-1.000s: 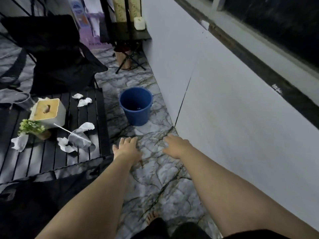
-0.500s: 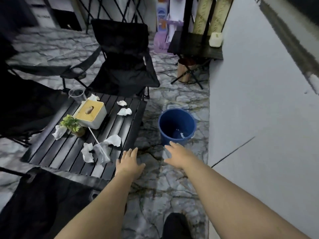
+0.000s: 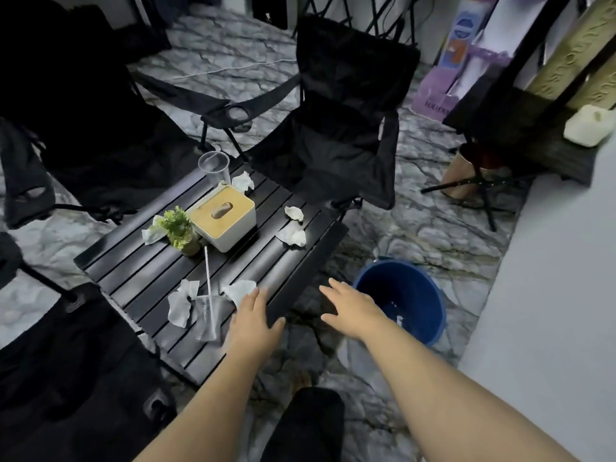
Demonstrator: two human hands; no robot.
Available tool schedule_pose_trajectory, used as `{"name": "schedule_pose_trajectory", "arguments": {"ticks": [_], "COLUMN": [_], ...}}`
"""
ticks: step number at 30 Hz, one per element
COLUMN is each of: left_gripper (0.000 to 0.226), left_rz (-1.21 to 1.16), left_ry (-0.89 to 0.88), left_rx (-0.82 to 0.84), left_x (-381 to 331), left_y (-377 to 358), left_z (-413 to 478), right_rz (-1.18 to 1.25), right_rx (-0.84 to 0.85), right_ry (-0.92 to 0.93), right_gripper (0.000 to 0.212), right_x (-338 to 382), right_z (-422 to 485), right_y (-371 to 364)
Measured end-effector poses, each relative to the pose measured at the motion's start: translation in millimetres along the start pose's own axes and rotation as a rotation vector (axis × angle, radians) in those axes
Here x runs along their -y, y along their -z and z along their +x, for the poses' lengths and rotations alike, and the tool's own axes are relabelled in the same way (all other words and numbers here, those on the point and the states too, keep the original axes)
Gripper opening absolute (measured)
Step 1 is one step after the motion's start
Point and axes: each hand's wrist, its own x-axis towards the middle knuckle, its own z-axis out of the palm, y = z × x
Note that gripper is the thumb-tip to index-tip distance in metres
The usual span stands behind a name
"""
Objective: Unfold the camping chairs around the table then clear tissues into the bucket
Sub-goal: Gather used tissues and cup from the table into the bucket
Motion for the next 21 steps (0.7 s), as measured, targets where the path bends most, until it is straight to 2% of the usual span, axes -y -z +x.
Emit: {"name": "schedule_pose_trajectory", "arguments": {"ticks": [6,12,17,21], "left_gripper": [0.069,0.07,0.072,0.071], "left_rz": [-0.008,-0.097,-0.115,-0.081], "left_ry": [0.068,0.159,0.163,0.196], "left_rx": [-0.034,-0.112,-0.212,-0.167], "left_x": [-19.6,-34.3,-28.2,-19.4], "left_y": [-18.9,-48.3,-80.0,-112.8], "left_z": [113.0,214.4,275.5,297.6], "right_rz": [-0.071,-0.128,-0.241,-0.304], "right_rx": [0.015,-0.022,-0.109,-0.141], "right_ry": [0.029,0.164,0.302,0.397], "right_gripper": [0.063,0.061,0.058,0.054], "right_x": [-36.5,-52.4,-70.9,-83.4], "right_z": [117.4,235.7,328.0,375.7], "right_y": [41.4,63.3,72.5,65.2]}}
